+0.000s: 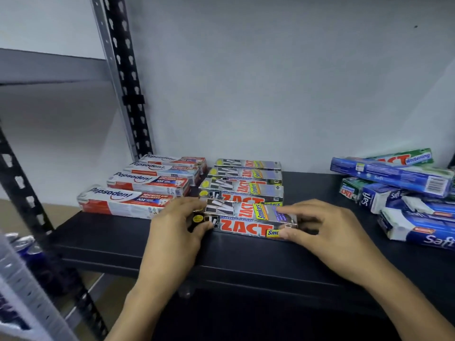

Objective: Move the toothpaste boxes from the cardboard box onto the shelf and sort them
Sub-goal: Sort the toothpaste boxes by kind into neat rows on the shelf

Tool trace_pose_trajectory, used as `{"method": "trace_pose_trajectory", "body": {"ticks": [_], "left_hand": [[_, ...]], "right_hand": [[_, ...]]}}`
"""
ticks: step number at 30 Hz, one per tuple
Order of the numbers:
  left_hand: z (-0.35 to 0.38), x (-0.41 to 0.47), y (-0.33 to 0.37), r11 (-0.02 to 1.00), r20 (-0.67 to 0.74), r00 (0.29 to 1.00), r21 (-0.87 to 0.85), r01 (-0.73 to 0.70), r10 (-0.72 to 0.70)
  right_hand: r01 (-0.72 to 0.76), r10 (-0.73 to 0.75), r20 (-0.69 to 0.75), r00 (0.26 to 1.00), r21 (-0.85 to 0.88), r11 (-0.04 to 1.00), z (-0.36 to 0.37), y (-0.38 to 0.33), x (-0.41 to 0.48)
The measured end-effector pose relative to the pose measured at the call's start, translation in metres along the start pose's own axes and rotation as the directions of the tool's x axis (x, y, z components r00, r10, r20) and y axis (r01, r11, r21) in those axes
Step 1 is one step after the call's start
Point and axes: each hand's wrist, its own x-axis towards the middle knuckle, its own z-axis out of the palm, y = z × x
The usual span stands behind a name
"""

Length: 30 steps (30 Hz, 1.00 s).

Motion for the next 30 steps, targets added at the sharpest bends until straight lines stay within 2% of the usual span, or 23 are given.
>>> {"method": "trace_pose_trajectory", "body": {"ticks": [5,13,16,18,20,22,24,27,30], "left_hand": [[0.005,0.001,-0.001,0.998,-0.036,0.998,0.020,0.058,-0.057],[0.006,0.003,0.001,0.996,-0.023,0.997,0.054,0.071,-0.070],[0.003,0.002,0.004,0.995,-0.010,0.999,0.082,0.051,-0.050],[-0.001,0.000,0.006,0.995,-0.025,0.999,0.089,0.045,-0.043],[-0.008,0.003,0.010,0.997,-0.046,0.999,0.078,-0.016,0.020],[-0.013,0.017,0.014,0.989,-0.043,0.991,0.083,-0.122,0.126],[-0.017,0.044,0.018,0.974,0.028,0.985,0.146,-0.174,0.172],[-0.015,0.090,0.016,0.943,0.281,0.955,0.283,-0.176,0.094],[-0.012,0.119,0.013,0.894,0.480,0.877,0.380,-0.238,0.030]], "right_hand": [[0.023,-0.022,0.006,1.000,-0.016,1.000,0.006,0.002,0.006],[0.036,-0.036,0.016,0.999,0.015,0.999,0.008,0.004,0.007],[0.004,-0.005,0.007,1.000,0.118,0.993,0.005,0.003,0.007],[-0.045,0.056,-0.050,0.997,0.211,0.976,0.002,0.001,0.011],[-0.059,0.094,-0.154,0.984,0.214,0.975,-0.002,0.001,0.021],[-0.097,0.121,-0.181,0.976,0.136,0.986,-0.008,0.004,0.040],[-0.135,0.140,-0.075,0.987,0.066,0.989,-0.014,0.004,0.059],[-0.146,0.145,0.061,0.987,0.000,0.989,-0.011,0.009,0.079],[-0.189,0.179,0.094,0.979,0.116,0.975,-0.003,0.022,0.083]]}}
